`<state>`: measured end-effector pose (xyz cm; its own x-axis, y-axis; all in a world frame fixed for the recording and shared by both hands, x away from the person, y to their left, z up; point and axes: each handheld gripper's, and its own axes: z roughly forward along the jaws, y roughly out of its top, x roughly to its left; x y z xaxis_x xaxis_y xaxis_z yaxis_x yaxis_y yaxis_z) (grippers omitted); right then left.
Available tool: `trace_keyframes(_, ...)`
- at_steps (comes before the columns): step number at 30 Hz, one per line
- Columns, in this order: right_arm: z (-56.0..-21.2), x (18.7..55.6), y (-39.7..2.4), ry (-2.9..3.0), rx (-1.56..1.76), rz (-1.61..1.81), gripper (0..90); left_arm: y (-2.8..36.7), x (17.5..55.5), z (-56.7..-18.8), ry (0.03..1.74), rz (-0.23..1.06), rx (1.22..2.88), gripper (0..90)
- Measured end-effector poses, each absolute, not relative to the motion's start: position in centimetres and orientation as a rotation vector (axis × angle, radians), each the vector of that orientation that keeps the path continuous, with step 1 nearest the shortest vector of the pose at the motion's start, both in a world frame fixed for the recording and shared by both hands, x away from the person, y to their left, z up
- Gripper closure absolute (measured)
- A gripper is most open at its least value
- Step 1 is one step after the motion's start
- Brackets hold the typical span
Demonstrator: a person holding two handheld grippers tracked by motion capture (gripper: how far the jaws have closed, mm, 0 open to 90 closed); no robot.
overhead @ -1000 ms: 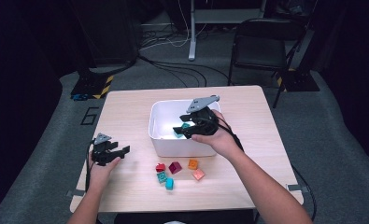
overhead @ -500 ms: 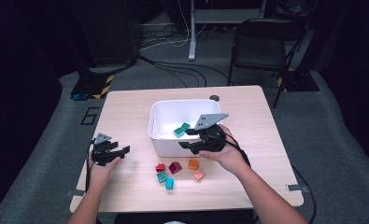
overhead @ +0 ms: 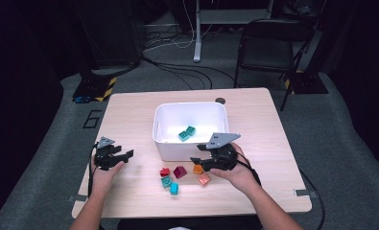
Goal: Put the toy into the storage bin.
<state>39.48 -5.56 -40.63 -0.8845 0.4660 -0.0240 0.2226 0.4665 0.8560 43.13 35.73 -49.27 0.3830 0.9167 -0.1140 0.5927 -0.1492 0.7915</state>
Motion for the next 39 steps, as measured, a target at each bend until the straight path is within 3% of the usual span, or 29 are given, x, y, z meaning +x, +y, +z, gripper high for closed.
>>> trace_keyframes(16, -45.8, 39.3, -6.4, 2.48, 0.708, 1.316, 46.2, 35.7, 43.2, -49.3, 1.309, 0.515, 1.849, 35.2)
trace_keyframes(29, -48.7, 39.0, -6.5, 2.504, 0.752, 1.258, 49.7, 35.4, 43.6, -49.3, 1.297, 0.505, 1.849, 35.4)
trace_keyframes(39, -49.9, 38.5, -5.5, 2.55, 0.755, 1.205, 47.3, 35.3, 43.7, -49.4, 1.295, 0.502, 1.856, 35.5)
